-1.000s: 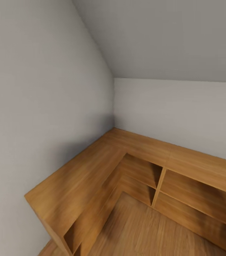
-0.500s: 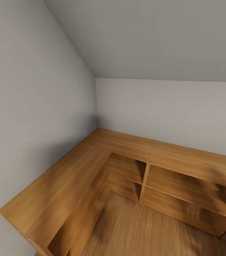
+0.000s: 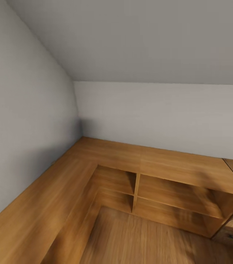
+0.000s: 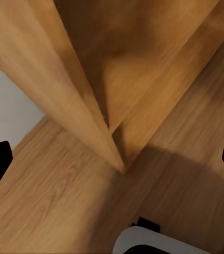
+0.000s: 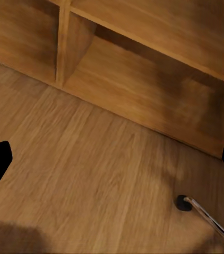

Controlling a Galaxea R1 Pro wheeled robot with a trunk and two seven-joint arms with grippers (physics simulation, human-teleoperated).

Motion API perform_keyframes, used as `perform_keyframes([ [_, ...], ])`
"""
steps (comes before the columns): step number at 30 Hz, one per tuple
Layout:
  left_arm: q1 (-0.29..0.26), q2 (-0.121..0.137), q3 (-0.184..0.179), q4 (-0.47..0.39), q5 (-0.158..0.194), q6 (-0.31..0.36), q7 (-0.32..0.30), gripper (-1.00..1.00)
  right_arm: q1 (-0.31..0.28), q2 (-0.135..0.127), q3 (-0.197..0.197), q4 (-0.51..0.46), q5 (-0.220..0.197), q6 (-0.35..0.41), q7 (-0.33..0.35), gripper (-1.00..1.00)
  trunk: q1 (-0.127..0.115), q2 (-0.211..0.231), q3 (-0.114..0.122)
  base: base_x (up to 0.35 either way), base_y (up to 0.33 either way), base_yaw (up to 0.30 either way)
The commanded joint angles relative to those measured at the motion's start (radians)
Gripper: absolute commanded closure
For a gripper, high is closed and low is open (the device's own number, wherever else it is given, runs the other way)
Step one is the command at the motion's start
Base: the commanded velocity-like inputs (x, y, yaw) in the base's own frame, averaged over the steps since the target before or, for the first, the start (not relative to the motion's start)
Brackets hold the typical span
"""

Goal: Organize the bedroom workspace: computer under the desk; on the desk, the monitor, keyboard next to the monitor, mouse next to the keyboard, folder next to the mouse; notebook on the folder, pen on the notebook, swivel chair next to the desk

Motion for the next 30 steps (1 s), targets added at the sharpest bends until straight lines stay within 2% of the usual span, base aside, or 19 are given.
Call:
perform_keyframes([
  [1,0.001,0.000,0.001,-0.002,0.005,-0.001,-0.003,-1.00,-0.001,0.000,0.009,0.001,-0.003,-0.001,-0.006,-1.00,0.001,-0.001,-0.001,0.321,0.001,-0.300],
  [7,0.001,0.000,0.000,-0.002,0.005,-0.001,-0.002,-1.00,-0.001,0.000,0.009,0.001,-0.003,-0.001,-0.005,-1.00,0.001,-0.001,0.001,0.202,0.000,-0.300],
  [30,0.000,0.001,0.001,-0.002,0.005,0.000,-0.003,-1.00,-0.001,0.000,0.010,0.001,-0.002,-0.001,-0.005,-1.00,0.001,-0.001,0.009,0.005,0.000,-0.300],
])
